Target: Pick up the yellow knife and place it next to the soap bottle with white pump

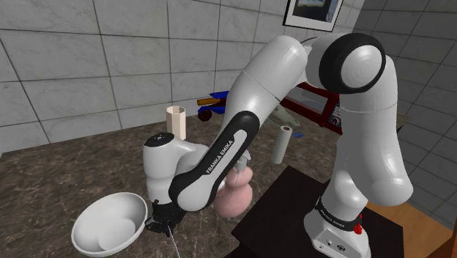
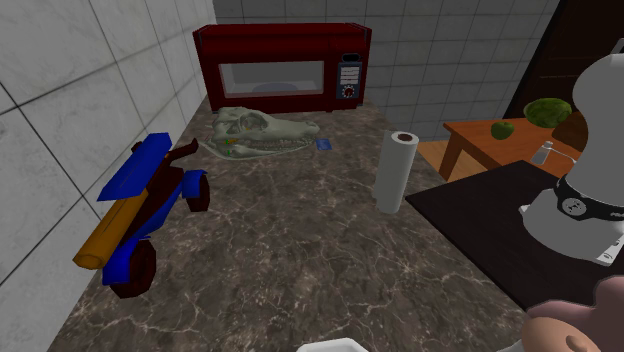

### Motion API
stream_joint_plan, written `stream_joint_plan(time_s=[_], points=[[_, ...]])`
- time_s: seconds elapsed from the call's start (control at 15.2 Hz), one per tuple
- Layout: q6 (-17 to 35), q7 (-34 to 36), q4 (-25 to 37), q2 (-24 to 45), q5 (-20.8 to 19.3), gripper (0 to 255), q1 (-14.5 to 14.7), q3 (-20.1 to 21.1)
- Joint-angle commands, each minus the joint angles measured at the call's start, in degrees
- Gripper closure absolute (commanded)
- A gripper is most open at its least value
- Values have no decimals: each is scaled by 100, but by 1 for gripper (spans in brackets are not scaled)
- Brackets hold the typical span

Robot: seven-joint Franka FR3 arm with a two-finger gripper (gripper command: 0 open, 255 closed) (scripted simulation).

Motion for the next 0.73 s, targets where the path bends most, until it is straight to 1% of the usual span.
stream_joint_plan(time_s=[0.0, 0.46, 0.53, 0.66], points=[[60, 2, 11, 78, -20, 255, 11, -16], [59, 2, 11, 77, -20, 255, 11, -16], [59, 2, 11, 77, -20, 0, 11, -16], [59, 2, 11, 77, -20, 0, 11, -16]])
